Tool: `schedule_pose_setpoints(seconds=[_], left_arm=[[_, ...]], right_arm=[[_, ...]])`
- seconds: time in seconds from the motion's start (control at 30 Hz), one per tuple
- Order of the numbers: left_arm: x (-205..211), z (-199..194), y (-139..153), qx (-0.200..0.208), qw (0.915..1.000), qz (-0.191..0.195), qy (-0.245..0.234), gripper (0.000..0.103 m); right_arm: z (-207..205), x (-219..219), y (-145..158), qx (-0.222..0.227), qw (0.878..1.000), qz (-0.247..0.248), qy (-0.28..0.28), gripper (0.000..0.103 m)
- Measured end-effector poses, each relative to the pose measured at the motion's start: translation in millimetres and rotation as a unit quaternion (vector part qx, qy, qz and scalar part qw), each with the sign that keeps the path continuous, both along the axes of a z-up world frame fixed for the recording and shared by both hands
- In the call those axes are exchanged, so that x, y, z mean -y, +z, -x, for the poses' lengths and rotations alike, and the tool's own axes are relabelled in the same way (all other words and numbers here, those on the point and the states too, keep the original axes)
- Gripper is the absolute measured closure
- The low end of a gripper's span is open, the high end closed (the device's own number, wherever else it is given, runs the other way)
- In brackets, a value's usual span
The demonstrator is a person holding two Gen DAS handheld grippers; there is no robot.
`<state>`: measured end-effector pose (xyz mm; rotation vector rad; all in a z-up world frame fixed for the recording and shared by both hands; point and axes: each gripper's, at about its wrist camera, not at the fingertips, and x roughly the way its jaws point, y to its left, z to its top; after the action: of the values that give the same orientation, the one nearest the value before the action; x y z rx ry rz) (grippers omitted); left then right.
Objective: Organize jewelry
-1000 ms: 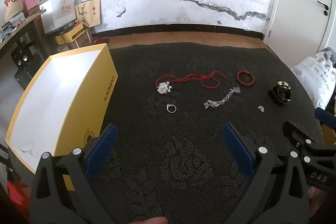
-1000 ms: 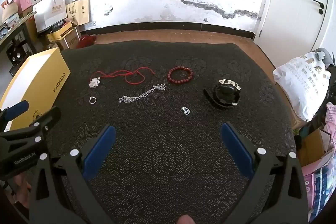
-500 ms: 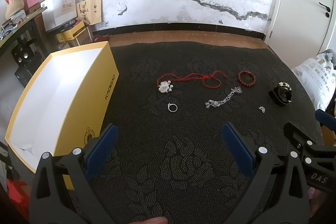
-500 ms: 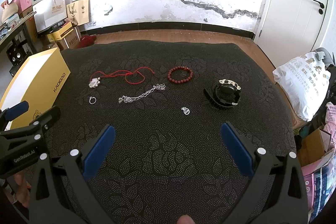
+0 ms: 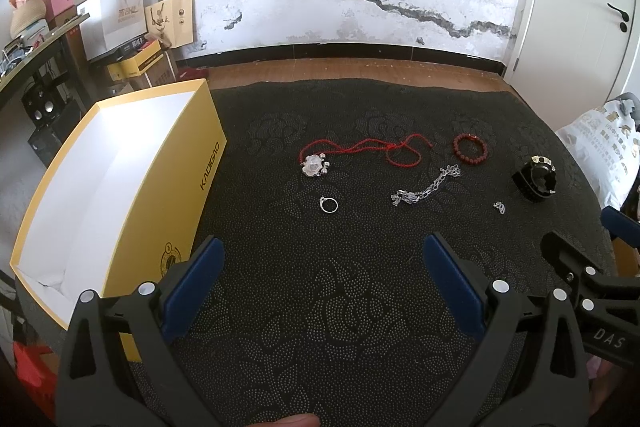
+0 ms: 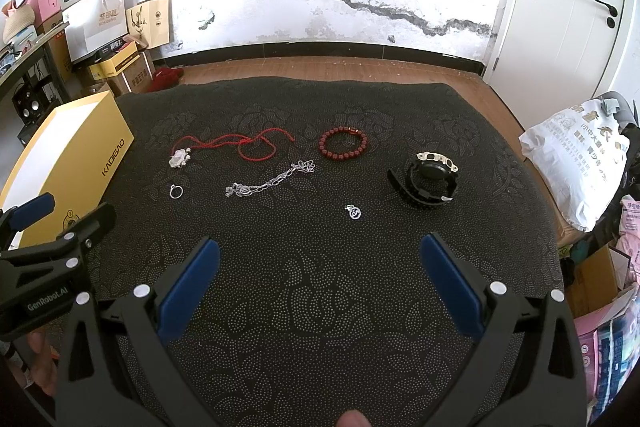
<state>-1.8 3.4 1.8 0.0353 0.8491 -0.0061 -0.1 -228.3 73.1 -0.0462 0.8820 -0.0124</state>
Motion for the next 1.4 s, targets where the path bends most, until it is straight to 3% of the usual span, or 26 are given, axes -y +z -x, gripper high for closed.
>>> schedule_pose_setpoints(seconds=[1.4], left_arm=[[-0.8,-0.5,0.3,-0.001,1.0,-0.003,0.001,0.006]], right_arm=[[1.1,-1.7,2.2,0.002,1.0,0.001,0.0,0.006]])
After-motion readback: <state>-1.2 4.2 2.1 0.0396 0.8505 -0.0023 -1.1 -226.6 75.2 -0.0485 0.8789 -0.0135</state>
